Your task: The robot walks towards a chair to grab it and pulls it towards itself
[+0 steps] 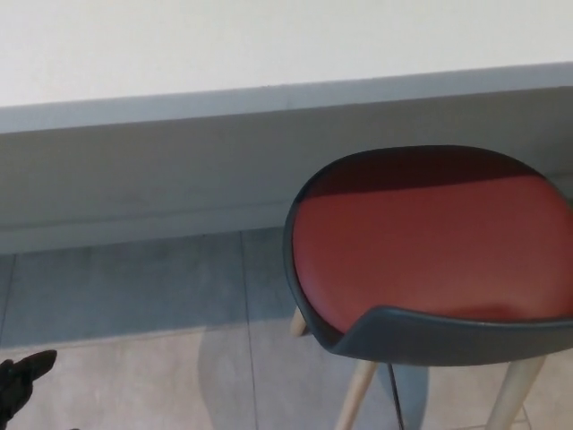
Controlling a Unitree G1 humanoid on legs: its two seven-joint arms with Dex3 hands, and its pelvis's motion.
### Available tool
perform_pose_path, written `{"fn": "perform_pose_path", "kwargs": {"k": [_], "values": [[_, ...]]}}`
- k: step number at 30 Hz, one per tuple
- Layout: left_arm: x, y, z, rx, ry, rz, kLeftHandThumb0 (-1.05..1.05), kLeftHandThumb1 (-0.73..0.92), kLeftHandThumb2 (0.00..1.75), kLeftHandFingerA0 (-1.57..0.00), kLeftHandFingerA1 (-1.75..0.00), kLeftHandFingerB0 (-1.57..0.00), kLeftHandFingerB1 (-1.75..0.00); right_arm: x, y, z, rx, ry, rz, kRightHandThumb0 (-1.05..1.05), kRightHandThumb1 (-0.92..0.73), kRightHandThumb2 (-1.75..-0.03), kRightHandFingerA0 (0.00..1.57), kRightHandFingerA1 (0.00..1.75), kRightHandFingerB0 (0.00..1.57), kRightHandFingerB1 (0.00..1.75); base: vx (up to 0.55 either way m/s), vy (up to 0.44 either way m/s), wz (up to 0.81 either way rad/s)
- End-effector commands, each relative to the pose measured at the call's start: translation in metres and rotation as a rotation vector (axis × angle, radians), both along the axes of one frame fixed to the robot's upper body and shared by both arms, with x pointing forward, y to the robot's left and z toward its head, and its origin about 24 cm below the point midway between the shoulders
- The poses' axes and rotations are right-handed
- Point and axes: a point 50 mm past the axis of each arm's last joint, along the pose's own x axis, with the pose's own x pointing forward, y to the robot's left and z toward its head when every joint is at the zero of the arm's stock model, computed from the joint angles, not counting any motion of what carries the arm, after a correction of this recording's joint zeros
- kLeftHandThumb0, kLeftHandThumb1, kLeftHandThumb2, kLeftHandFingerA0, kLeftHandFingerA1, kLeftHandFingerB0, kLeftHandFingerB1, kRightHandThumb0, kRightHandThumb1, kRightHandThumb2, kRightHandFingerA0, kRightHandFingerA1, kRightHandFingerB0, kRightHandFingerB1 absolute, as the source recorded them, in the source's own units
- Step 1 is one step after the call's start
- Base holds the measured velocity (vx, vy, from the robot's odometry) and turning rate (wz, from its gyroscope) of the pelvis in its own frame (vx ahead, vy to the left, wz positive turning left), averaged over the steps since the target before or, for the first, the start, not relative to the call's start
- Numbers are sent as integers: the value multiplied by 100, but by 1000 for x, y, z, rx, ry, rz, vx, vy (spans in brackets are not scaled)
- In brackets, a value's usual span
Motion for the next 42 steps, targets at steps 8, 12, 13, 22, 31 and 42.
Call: {"fn": "perform_pose_path", "kwargs": {"k": [8, 12, 13, 22, 31, 42], "values": [[55, -45, 26, 81, -64, -282, -65, 38, 84, 0, -49, -2, -35, 41, 8, 12, 25, 41, 163, -78, -43, -87, 1, 7, 0, 12, 0, 0, 0], [68, -61, 30, 94, -61, -324, -65, 37, 85, -2, -43, -6, -31, 50, 9, 15, 1, 64, 191, -78, -43, -86, 1, 7, 0, 12, 0, 0, 0], [69, -64, 30, 97, -64, -338, -65, 35, 85, -3, -37, -3, -30, 52, 10, 15, -2, 70, 194, -86, -42, -65, 0, 20, 0, 11, 0, 0, 0], [75, -111, 34, 145, -99, -485, -85, 50, 56, 0, -41, -2, -34, 62, 7, 15, -47, 152, 157, -68, -35, -83, 5, 21, 0, 28, 0, 0, 0], [73, -128, 32, 160, -79, -560, -68, 38, 87, -1, -40, -4, -30, 64, 11, 11, -51, 155, 151, -71, -41, -85, 8, 17, 0, 22, 0, 0, 0], [94, -169, 42, 206, -155, -574, -85, 50, 56, -5, -47, -7, -32, 88, 26, 17, -80, 103, 192, -71, -40, -85, 1, 25, 0, 26, 0, 0, 0]]}}
